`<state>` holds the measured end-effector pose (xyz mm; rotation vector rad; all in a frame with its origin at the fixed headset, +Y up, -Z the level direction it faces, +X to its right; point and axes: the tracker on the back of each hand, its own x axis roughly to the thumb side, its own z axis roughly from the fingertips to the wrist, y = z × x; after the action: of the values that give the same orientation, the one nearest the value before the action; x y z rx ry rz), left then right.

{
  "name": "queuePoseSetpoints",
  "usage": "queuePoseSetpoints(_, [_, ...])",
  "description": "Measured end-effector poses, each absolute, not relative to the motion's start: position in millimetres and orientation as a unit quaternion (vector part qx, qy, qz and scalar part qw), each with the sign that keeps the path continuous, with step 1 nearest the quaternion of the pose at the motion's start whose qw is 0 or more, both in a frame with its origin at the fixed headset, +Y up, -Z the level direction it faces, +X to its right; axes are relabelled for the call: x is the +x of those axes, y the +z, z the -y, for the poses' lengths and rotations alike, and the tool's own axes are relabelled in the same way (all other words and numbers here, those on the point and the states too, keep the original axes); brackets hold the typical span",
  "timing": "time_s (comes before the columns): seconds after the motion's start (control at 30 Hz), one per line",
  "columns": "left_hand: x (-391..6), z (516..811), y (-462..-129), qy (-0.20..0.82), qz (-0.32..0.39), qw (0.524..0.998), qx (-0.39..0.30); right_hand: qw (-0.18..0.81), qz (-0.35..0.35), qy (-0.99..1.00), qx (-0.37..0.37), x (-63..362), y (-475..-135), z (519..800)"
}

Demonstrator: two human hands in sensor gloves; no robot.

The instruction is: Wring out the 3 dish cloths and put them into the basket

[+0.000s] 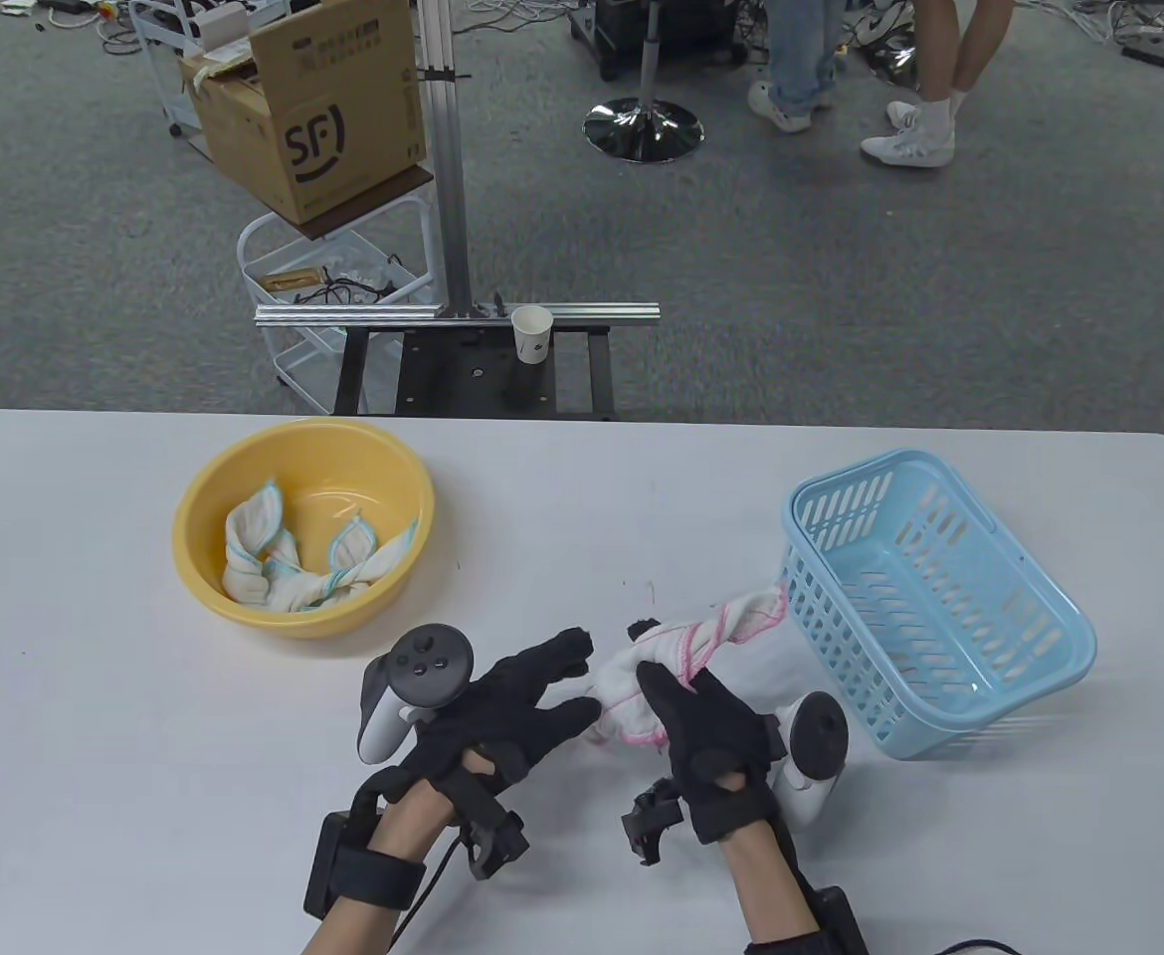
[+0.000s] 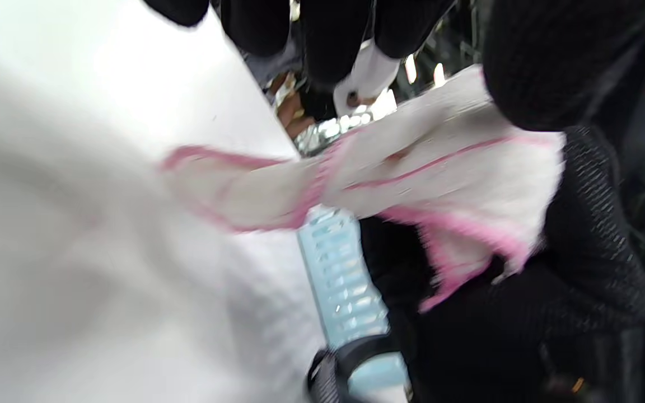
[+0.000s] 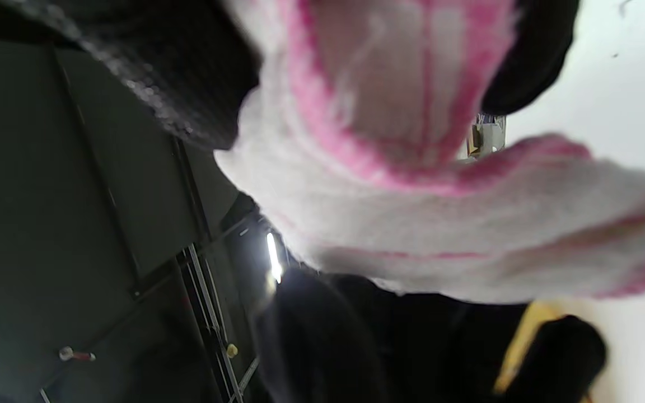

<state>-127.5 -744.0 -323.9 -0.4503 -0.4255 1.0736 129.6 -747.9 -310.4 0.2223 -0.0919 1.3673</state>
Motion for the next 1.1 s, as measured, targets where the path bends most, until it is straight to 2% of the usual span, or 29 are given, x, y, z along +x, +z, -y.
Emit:
queuePoseSetpoints(0.13, [-121, 766, -322, 0.537, 0.212, 0.769, -0.275, 0.790, 0.034, 0.604, 0.101, 126, -309, 748])
queuePoseSetpoints(0.3, [-115, 780, -323, 0.594, 0.211, 0.704, -0.327, 0.736, 0.096, 0.663, 0.097, 132, -305, 741])
queuePoseSetpoints(0.47, [-120, 786, -323, 0.638, 0.194, 0.644, -0.375, 0.567, 0.207, 0.786, 0.134, 135, -298, 727])
queuePoseSetpoints(0.67, [-133, 789, -326, 0.695, 0.164, 0.580, -0.392, 0.375, 0.310, 0.847, 0.216, 119, -284, 718])
queuePoseSetpoints(0.83, [-136, 795, -325, 0.733, 0.167, 0.504, -0.425, 0.243, 0.361, 0.854, 0.285, 104, -274, 712])
queuePoseSetpoints(1.0, [-133, 791, -322, 0.723, 0.209, 0.479, -0.453, 0.176, 0.367, 0.857, 0.315, 94, -270, 709])
queuePoseSetpoints(1.07, [-130, 789, -321, 0.709, 0.217, 0.489, -0.459, 0.155, 0.359, 0.863, 0.321, 91, -270, 710])
queuePoseSetpoints(1.1, [-127, 787, -320, 0.694, 0.218, 0.509, -0.459, 0.142, 0.355, 0.865, 0.325, 88, -270, 710])
